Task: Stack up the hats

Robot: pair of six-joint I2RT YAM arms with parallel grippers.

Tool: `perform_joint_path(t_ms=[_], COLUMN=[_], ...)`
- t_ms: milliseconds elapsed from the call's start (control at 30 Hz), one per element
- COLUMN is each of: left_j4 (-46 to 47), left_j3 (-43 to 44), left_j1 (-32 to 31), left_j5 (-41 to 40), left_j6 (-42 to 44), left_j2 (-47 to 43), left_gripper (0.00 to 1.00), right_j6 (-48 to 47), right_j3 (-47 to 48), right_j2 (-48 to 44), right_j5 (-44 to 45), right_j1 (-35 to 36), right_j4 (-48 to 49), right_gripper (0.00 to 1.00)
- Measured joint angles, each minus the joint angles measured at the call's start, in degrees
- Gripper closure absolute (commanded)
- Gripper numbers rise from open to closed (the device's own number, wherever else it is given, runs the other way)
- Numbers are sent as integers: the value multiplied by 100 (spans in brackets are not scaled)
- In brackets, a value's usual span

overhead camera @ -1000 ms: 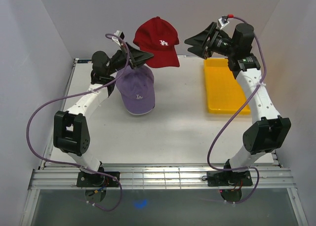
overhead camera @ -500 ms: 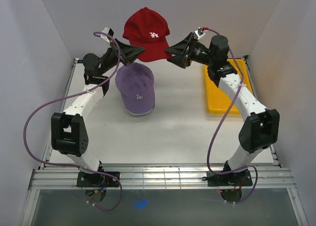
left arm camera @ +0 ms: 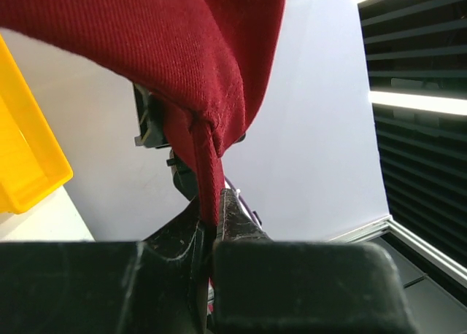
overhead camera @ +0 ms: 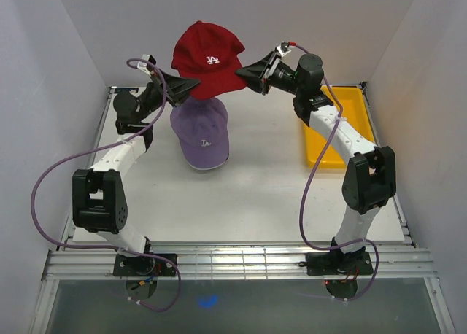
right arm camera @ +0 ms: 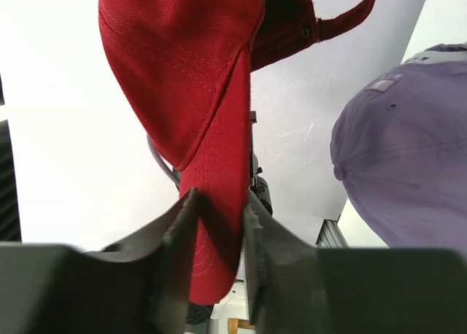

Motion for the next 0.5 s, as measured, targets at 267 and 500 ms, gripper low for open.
perform_joint_path(t_ms=[267,500], left_j4=[94,133], left_j3=[-407,-861], left_j1=[291,599], left_j5=[144,350], left_j6=[-39,-31], left_j2=[-330,-483], left_gripper=[100,100], right_j6=[42,-125], right_j3=[125,127], right_j2=[79,345], right_j5=[-63,-63], right_j1=[162,372], right_j4=[127,92], right_gripper=[86,89])
